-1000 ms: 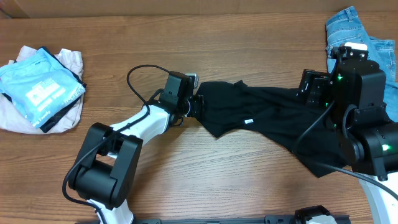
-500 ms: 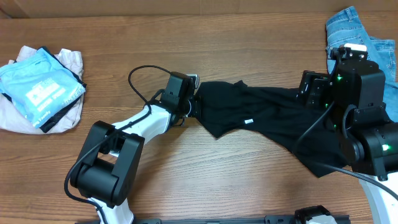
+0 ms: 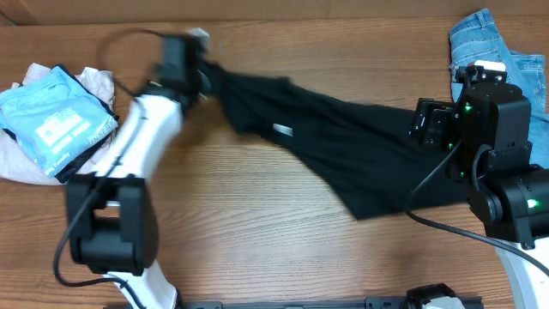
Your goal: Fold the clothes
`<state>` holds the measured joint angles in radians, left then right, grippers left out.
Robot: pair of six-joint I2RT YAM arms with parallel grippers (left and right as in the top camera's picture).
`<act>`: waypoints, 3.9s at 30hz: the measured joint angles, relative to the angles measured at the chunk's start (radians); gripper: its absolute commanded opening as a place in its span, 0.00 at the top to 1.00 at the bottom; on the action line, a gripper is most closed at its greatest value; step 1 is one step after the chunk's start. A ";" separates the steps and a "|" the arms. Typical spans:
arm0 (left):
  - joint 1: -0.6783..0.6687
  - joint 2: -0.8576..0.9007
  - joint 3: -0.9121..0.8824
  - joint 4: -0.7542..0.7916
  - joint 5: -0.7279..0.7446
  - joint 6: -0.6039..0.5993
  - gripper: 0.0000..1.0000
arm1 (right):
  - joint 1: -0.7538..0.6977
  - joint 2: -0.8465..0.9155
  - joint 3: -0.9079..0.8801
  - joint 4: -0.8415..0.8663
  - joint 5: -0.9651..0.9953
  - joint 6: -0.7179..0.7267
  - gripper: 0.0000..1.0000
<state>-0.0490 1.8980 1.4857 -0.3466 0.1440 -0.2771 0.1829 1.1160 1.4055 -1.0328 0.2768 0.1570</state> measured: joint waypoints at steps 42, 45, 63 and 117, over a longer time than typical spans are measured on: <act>-0.223 0.275 0.221 -0.461 -0.030 -0.244 0.02 | 0.000 0.000 0.000 -0.041 -0.008 0.000 0.11; -0.224 0.275 0.221 -0.444 -0.056 -0.278 0.05 | 0.000 0.000 0.000 -0.042 -0.008 0.000 0.11; -0.224 0.281 0.221 -0.390 -0.123 -0.378 0.96 | 0.000 0.000 0.000 -0.060 -0.008 0.000 0.11; 0.021 0.000 0.234 -0.932 -0.066 -0.047 0.00 | 0.000 0.043 0.000 -0.086 -0.008 0.000 0.11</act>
<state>-0.0277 1.8980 1.7195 -1.2781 0.0776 -0.3237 0.1829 1.1587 1.4055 -1.1187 0.2687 0.1570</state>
